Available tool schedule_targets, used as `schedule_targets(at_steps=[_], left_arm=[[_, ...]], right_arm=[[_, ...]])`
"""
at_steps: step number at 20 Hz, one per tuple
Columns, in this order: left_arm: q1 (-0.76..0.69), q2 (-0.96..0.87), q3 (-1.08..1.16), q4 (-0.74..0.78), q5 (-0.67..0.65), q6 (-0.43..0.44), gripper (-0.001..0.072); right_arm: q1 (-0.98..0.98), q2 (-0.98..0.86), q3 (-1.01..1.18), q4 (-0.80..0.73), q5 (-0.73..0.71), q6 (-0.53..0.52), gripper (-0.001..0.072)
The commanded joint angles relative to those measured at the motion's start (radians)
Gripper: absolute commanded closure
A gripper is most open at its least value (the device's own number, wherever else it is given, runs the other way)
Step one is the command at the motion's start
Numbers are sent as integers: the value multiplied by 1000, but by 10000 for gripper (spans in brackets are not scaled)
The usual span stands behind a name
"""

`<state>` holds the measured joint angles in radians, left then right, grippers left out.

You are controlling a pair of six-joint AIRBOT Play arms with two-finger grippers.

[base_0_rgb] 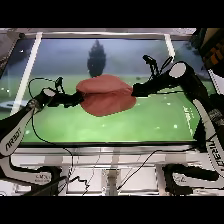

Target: Fold the clothes and pants, and hang the long-sleeved shirts on hangers.

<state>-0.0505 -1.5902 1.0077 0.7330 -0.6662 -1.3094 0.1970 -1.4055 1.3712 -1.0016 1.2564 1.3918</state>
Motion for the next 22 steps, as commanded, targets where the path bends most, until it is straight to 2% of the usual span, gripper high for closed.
schedule_targets(at_steps=[1,4,6,11,15,16,18,20,22], left_arm=[[-6,-10,41,-5,44,31,684],[-4,38,169,-4,34,135,685],[-4,109,256,-5,34,170,685],[-4,347,363,-4,76,173,684],[0,470,363,5,45,172,685],[1,484,363,22,-2,172,685],[2,497,363,94,-185,172,685],[2,496,362,259,-418,162,685],[2,497,349,476,-609,91,685]], right_arm=[[-1,1,1,-8,-12,0,702],[-6,3,13,-23,-42,-9,702],[-14,3,55,-28,-56,-23,702],[-76,3,270,-28,-64,-21,703],[-125,3,442,-46,-62,-9,704],[-134,3,471,-55,-45,19,704],[-139,3,495,-55,48,32,704],[-118,-3,493,-53,208,32,704],[-73,-13,480,-56,352,29,703]])
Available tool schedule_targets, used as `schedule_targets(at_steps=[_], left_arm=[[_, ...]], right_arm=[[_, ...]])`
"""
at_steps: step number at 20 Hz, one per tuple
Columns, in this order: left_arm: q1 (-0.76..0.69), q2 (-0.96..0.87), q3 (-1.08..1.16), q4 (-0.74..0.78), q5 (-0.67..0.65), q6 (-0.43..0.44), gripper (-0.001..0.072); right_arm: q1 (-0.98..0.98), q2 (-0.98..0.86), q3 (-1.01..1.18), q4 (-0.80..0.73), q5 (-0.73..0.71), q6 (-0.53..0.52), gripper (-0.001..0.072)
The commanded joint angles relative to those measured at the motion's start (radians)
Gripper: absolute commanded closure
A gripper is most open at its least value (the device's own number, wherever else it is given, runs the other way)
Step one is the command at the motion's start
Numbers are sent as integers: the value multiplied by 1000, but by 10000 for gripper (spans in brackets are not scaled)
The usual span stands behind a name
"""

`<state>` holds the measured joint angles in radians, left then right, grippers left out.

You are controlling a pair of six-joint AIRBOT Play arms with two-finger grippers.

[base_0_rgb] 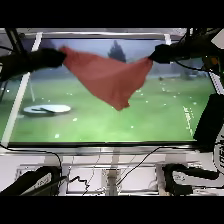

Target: Fold the clothes and pants, and hang the long-sleeved shirts on hangers.

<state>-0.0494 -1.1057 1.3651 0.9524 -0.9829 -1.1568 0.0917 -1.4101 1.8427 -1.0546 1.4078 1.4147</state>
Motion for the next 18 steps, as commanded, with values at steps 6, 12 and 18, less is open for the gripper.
schedule_targets(at_steps=[6,12,18], left_arm=[[2,13,-245,500,-463,-78,685],[1,12,-460,502,-500,-100,674],[1,12,-464,502,-469,-100,-2]], right_arm=[[167,-11,-228,-102,262,5,703],[318,-11,-591,-101,307,4,702],[395,-11,-673,-123,192,-23,21]])
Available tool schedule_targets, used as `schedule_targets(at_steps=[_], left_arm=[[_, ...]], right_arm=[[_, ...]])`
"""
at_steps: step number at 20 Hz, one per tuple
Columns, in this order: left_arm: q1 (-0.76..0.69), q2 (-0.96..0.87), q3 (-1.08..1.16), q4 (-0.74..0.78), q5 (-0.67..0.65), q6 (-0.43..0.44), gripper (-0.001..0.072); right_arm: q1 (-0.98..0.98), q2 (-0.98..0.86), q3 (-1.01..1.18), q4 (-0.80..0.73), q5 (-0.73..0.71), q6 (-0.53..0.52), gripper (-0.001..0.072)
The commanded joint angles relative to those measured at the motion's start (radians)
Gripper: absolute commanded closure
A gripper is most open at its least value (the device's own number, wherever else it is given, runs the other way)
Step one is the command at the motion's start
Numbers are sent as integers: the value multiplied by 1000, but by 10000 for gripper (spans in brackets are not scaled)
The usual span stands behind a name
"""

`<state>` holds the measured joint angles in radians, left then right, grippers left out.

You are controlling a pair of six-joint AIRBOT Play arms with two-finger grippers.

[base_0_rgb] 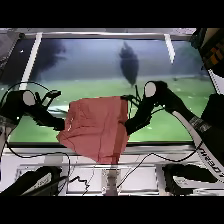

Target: Fold the clothes and pants, and hang the long-sleeved shirts on hangers.

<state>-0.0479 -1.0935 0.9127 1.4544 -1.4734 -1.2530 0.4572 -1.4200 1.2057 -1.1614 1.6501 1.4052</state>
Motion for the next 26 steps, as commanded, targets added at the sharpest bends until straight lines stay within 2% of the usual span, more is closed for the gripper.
schedule_targets(at_steps=[1,4,7,9,10,11,12,13,15,17,20,22,23,24,25,26], left_arm=[[0,0,-10,0,53,-4,-1],[0,0,-6,-14,241,-17,1],[0,-4,-6,-26,497,-110,12],[0,-30,-3,-38,590,-174,35],[4,-59,8,-76,590,-175,60],[11,-93,21,-130,587,-171,61],[23,-134,40,-191,587,-167,61],[39,-179,64,-260,586,-143,61],[77,-267,123,-396,545,-69,61],[116,-353,185,-462,485,3,61],[161,-429,222,-480,432,27,61],[168,-454,222,-498,368,56,67],[166,-466,222,-498,337,84,67],[161,-477,222,-498,327,90,67],[158,-486,222,-499,329,94,67],[151,-494,222,-499,339,95,69]], right_arm=[[28,0,-36,-46,-74,-13,21],[29,1,-18,-216,-132,-12,24],[28,1,18,-385,-240,-8,27],[14,1,49,-472,-340,27,38],[-3,1,68,-518,-399,69,91],[-26,1,87,-552,-453,113,224],[-60,1,108,-568,-502,148,305],[-98,1,127,-568,-536,167,326],[-193,1,158,-548,-548,177,661],[-309,1,161,-461,-532,145,664],[-500,0,161,-70,-461,-119,664],[-596,-5,160,138,-408,-212,662],[-624,-10,159,175,-387,-222,614],[-637,-17,153,179,-372,-221,433],[-638,-23,140,177,-359,-221,316],[-637,-30,121,177,-356,-221,310]])
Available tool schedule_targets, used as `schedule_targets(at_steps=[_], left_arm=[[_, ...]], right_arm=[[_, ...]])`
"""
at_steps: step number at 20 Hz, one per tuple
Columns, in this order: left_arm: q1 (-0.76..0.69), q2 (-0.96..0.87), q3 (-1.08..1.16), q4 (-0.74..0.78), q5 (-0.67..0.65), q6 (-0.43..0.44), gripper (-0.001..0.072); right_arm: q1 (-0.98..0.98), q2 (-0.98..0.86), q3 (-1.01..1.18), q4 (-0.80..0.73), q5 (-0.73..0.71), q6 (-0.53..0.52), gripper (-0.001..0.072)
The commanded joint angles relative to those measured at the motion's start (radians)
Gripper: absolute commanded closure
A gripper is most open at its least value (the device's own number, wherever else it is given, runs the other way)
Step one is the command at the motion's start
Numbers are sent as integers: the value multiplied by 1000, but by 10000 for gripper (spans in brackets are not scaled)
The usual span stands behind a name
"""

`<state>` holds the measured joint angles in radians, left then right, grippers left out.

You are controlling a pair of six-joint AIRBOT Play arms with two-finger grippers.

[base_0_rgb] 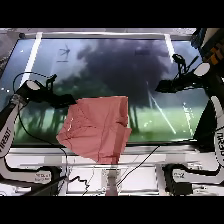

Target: Fold the clothes and pants, and hang the long-sleeved shirts on hangers.

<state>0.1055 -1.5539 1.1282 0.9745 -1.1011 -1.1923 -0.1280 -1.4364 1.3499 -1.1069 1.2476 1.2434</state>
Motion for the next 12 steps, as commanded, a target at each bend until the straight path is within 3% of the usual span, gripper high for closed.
schedule_targets(at_steps=[1,4,7,10,12], left_arm=[[-10,-38,6,-19,-26,35,86],[-35,-41,6,-19,21,56,418],[-48,-41,7,-26,129,56,660],[-48,-35,43,-54,111,57,685],[-48,-11,89,-76,13,132,686]], right_arm=[[-47,-21,-43,122,43,-59,310],[-34,-57,-84,121,29,-49,310],[-23,-88,-121,172,1,-48,310],[7,-110,-141,245,-29,-51,310],[36,-113,-141,250,-71,-51,310]])
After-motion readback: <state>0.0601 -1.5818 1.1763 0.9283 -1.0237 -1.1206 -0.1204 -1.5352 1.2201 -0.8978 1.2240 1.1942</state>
